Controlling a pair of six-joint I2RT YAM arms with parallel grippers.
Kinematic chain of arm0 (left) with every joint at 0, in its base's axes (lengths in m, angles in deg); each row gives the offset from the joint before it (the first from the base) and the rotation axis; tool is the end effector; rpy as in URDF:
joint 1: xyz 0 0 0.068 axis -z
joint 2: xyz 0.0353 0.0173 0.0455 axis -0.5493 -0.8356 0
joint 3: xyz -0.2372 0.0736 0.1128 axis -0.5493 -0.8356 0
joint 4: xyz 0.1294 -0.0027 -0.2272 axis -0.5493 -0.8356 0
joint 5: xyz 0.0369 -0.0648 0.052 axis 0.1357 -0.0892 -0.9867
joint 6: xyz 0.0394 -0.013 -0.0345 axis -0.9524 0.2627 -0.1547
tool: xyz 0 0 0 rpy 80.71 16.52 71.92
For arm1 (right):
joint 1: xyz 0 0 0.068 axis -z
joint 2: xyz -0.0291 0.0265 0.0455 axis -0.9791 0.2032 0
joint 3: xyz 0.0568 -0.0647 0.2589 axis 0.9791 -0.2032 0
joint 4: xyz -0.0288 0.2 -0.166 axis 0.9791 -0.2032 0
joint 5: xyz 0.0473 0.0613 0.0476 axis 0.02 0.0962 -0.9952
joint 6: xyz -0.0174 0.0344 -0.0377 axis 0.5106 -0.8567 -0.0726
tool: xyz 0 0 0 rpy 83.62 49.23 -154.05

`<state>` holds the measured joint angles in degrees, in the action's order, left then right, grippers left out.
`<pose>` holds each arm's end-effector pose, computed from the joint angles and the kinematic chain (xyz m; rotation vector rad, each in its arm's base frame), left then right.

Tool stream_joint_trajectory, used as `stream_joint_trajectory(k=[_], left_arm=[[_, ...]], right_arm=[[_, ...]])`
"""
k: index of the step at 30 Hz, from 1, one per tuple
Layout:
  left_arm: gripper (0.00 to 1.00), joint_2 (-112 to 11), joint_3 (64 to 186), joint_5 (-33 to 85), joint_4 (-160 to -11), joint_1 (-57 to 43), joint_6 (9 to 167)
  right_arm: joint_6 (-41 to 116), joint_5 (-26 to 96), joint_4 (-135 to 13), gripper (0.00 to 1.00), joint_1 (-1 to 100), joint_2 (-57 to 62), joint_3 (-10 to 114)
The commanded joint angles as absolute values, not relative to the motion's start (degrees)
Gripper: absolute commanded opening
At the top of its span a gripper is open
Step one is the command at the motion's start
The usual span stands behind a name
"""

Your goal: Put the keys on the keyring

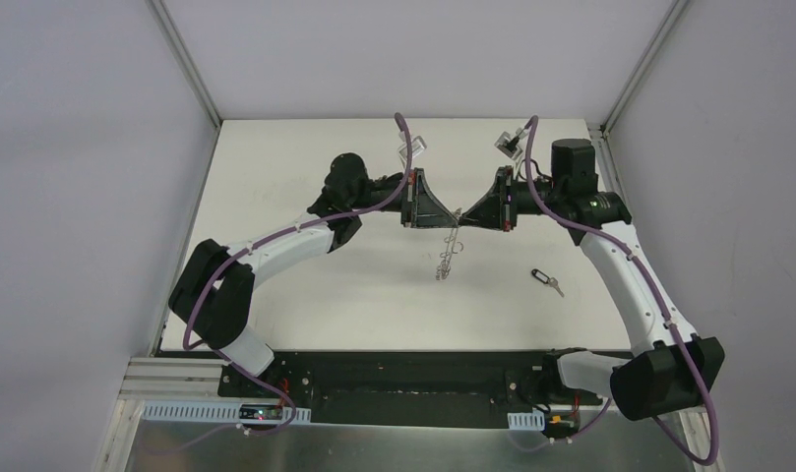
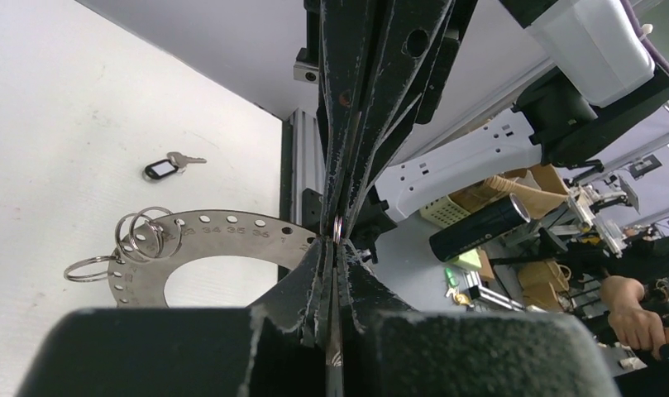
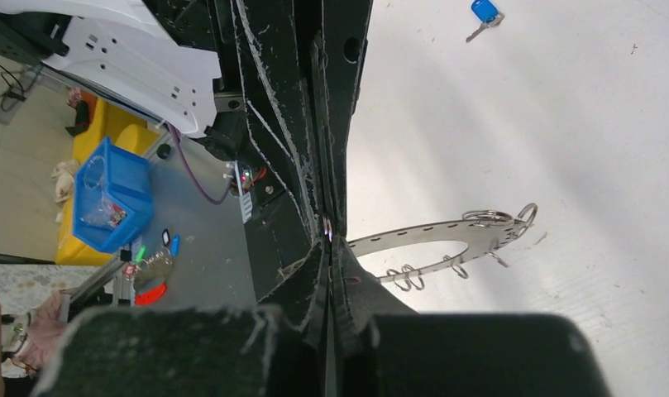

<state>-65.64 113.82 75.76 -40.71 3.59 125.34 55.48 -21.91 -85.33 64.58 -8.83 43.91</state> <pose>0.2661 -0.2377 0.3344 0.8739 1.4751 -1.8194 0.2410 0.0919 0.3716 -1.0631 1.6083 1.1553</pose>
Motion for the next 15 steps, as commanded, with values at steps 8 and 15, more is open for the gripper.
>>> stream_joint_trajectory(k=[8,15], left_arm=[[0.36,-60.1,124.0,82.3,-78.8,3.4,87.4],[0.4,-61.4,130.5,81.8,-99.7,3.6,67.4]], right_arm=[[79.8,-7.8,-105.0,0.0,55.8,-8.7,54.0],[81.8,-6.1,-107.4,0.0,52.6,-7.1,56.0]])
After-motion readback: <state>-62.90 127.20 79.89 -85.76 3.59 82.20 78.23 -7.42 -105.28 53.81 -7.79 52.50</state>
